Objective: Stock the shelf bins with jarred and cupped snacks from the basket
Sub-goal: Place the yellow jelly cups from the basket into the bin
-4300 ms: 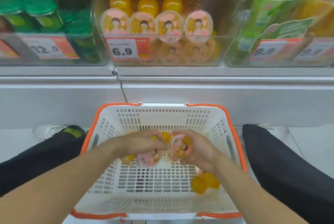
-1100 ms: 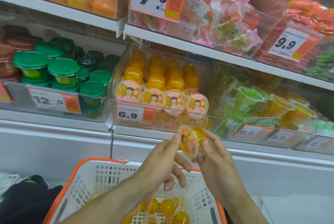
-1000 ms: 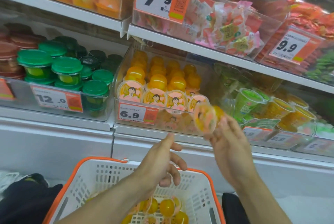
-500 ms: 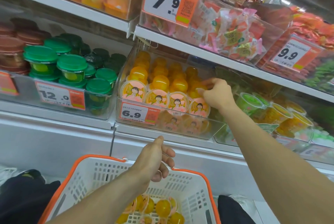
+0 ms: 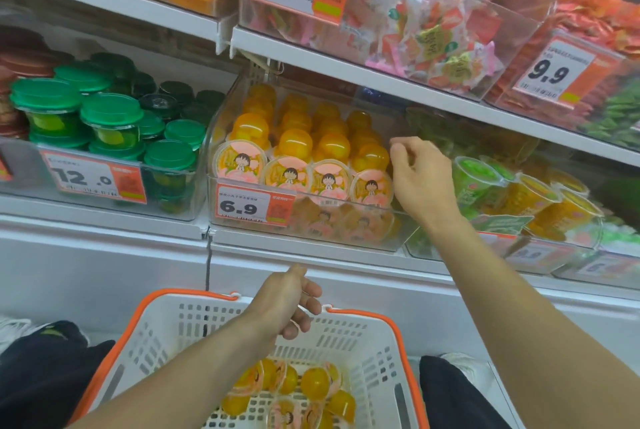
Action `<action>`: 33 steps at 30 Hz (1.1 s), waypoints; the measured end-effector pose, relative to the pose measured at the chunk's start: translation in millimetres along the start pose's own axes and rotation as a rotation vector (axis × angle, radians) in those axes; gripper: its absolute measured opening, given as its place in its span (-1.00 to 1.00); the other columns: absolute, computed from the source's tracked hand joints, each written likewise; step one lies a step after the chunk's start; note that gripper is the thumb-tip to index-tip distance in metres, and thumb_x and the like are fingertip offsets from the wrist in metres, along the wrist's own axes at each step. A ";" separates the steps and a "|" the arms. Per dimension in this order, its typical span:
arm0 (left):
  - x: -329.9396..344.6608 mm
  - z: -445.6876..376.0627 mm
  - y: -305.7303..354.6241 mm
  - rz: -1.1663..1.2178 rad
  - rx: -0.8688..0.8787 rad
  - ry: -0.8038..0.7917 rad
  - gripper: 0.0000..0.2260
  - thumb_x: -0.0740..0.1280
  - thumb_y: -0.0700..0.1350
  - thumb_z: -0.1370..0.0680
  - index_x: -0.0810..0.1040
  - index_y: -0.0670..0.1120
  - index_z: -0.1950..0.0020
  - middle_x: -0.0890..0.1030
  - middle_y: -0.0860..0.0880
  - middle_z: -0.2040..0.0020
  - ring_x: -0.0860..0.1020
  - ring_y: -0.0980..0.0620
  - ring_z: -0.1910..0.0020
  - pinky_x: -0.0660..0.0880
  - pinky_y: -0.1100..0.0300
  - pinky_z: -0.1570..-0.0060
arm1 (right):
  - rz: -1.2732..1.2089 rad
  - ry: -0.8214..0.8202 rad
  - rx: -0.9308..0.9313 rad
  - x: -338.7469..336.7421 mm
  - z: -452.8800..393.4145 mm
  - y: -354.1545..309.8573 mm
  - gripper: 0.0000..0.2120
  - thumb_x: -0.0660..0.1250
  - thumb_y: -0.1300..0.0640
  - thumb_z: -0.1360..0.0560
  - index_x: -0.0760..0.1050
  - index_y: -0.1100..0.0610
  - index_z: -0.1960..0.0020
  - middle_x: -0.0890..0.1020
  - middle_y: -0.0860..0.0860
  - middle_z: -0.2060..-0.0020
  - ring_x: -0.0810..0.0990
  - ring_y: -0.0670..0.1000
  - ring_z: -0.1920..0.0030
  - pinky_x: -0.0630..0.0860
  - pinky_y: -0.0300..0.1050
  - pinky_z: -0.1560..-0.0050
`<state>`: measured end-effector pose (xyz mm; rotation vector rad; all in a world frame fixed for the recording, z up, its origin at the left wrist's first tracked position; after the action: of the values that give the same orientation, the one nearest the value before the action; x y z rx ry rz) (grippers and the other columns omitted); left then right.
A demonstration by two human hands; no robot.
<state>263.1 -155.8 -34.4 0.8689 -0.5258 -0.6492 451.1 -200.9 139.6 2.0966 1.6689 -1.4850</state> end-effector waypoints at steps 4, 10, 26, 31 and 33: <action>-8.7 -17.6 -16.2 -0.226 0.052 0.064 -0.69 0.16 -0.04 -0.66 0.57 -0.22 0.05 0.63 -0.12 0.28 0.48 -0.03 0.48 0.32 0.21 0.47 | -0.248 0.246 -0.234 -8.0 69.0 -12.4 -0.92 0.29 0.29 -0.58 0.56 0.21 0.01 0.54 0.04 0.11 0.47 -0.12 0.13 0.39 -0.34 0.10; -58.3 -54.9 -105.2 -1.092 0.012 0.185 -0.70 0.29 -0.04 -0.57 0.48 -0.18 -0.22 0.51 -0.19 -0.16 0.50 -0.15 -0.18 0.47 0.05 -0.14 | -0.410 -0.279 0.058 99.2 219.9 45.9 -0.82 0.30 0.27 -0.55 0.49 0.03 -0.08 0.54 -0.07 0.13 0.53 -0.07 0.20 0.48 -0.19 0.19; -156.8 -69.7 -264.7 -1.372 -0.051 0.361 -0.36 0.34 -0.05 -0.57 0.12 0.13 -0.57 0.35 -0.28 -0.43 0.31 -0.30 -0.42 0.33 -0.08 -0.39 | 0.159 -1.064 0.342 237.9 367.6 140.1 -0.50 0.34 0.04 -0.53 0.31 0.01 -0.43 0.33 0.04 -0.35 0.34 0.13 -0.37 0.42 -0.02 -0.25; -161.1 -62.7 -273.4 -1.234 -0.018 0.266 -0.37 0.30 -0.02 -0.59 0.06 0.20 -0.58 0.55 -0.15 -0.12 0.59 -0.14 0.03 0.55 0.00 -0.04 | 0.303 -1.005 0.255 256.9 378.8 142.2 -0.42 0.38 -0.08 -0.49 0.28 0.01 -0.44 0.31 0.05 -0.38 0.28 0.13 -0.35 0.31 -0.01 -0.33; -165.2 -60.1 -275.4 -1.200 -0.046 0.297 -0.40 0.30 -0.02 -0.59 0.13 0.17 -0.58 0.57 -0.10 0.05 0.58 -0.08 0.13 0.54 0.05 0.05 | 0.249 -1.013 0.343 263.1 384.4 145.0 -0.38 0.40 -0.11 -0.46 0.27 0.02 -0.42 0.41 0.06 -0.33 0.32 0.14 -0.34 0.33 0.01 -0.33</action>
<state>105.6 -140.1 -320.2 1.1798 0.3554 -1.5685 309.9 -296.7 -317.4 1.1515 0.7812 -2.2602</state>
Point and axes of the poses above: each hand's wrist, its own z-axis away from the middle knuckle, its own x-axis out of the palm, y = z × x, the point moved 4 cm from there along -z, towards the middle knuckle
